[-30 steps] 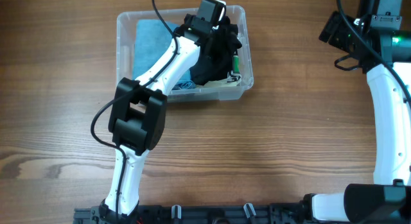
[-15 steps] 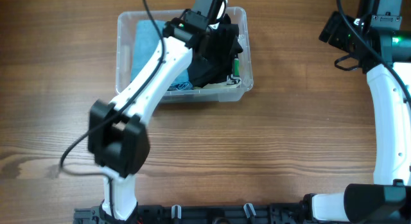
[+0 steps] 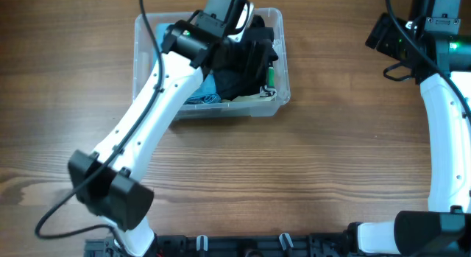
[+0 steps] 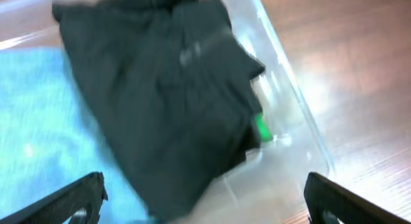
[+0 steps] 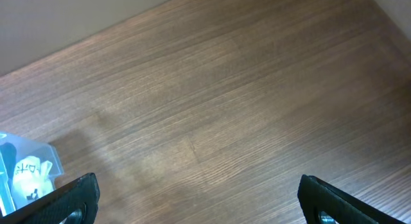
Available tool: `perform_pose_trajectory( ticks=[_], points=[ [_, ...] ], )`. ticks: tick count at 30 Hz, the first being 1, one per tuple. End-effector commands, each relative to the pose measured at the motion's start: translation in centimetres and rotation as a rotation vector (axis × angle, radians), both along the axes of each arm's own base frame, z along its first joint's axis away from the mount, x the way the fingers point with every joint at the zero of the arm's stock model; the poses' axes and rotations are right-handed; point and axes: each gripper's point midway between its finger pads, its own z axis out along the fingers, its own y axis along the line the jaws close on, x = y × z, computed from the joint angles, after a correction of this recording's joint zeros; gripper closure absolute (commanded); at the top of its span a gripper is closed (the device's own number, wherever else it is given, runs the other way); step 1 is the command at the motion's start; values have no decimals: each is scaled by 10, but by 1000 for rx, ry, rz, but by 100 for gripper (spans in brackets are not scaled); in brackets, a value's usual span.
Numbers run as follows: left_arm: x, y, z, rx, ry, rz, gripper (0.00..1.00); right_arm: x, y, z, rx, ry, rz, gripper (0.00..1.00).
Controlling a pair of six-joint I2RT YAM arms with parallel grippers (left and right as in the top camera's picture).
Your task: Pack container
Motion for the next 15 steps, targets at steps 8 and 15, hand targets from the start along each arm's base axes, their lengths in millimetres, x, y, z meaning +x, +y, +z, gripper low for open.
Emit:
perform_pose_trajectory(
  ticks=[8, 15],
  points=[
    [-38, 75, 54, -36, 24, 146, 0, -1, -3, 10, -7, -27, -19, 0],
    [-43, 161, 138, -58, -263, 256, 0, -1, -3, 10, -7, -27, -19, 0]
  ],
)
